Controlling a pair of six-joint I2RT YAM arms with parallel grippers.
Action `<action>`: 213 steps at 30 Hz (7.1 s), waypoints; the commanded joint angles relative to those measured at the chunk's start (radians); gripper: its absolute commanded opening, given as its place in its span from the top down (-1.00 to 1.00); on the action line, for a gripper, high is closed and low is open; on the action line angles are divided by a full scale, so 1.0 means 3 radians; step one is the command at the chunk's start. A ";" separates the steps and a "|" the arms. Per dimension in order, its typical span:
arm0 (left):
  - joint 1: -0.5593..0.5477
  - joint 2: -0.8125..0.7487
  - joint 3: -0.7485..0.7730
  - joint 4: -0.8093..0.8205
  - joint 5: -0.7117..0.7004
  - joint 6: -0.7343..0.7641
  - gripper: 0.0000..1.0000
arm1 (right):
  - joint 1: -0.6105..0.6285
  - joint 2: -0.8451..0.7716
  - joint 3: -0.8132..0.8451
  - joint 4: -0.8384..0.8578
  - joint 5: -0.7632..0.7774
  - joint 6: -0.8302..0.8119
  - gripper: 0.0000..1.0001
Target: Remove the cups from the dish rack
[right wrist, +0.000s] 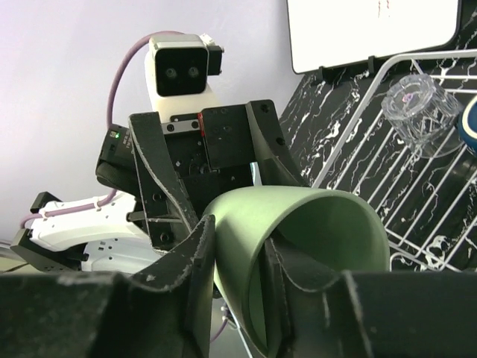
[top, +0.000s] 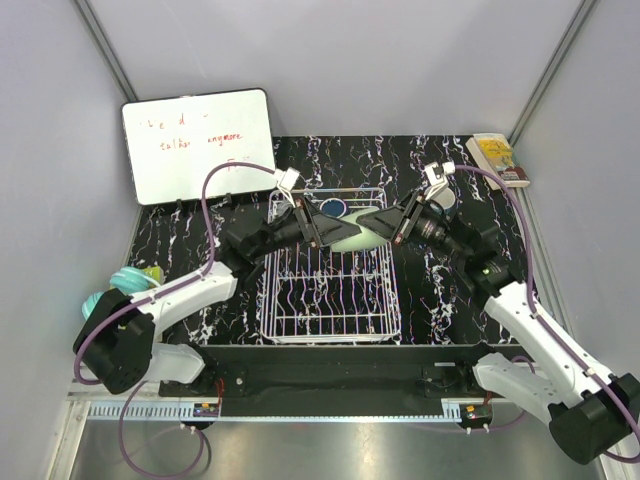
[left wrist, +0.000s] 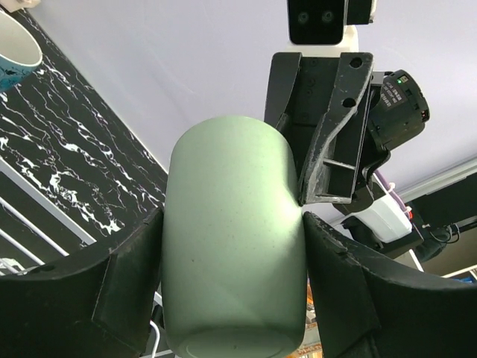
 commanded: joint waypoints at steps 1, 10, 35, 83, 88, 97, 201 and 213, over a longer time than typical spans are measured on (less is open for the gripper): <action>-0.0137 0.0045 0.0066 0.0219 0.0127 0.0069 1.00 | 0.0070 0.0089 0.0043 0.0306 -0.0068 -0.0014 0.55; -0.0132 -0.0108 0.0189 -0.0383 0.0015 0.0457 0.76 | 0.0081 -0.0100 0.0033 0.0036 0.0064 -0.0141 1.00; 0.0451 -0.0921 0.0480 -0.3048 -0.1657 0.0959 -0.98 | 0.0081 0.0190 0.1285 -0.2403 0.2742 -0.1118 1.00; 0.0446 -0.0998 0.0460 -0.3990 -0.1980 0.1118 -0.98 | -0.1867 0.3033 0.2599 -0.3140 0.3255 -0.0571 1.00; 0.0441 -0.0890 0.0485 -0.4020 -0.1949 0.1169 -0.97 | -0.1873 0.3300 0.2850 -0.3115 0.3393 -0.0694 1.00; 0.0441 -0.0844 0.0465 -0.4025 -0.1969 0.1164 -0.97 | -0.1873 0.3729 0.2907 -0.3064 0.3623 -0.0852 1.00; 0.0768 0.2188 0.2674 -0.4516 -0.2746 0.2028 -0.86 | -0.0206 -0.0177 0.0498 -0.2072 0.1251 -0.0827 -0.88; 0.0768 0.2204 0.2546 -0.4644 -0.2982 0.1987 0.94 | -0.0206 -0.0198 0.0452 -0.2051 0.1282 -0.0806 -0.87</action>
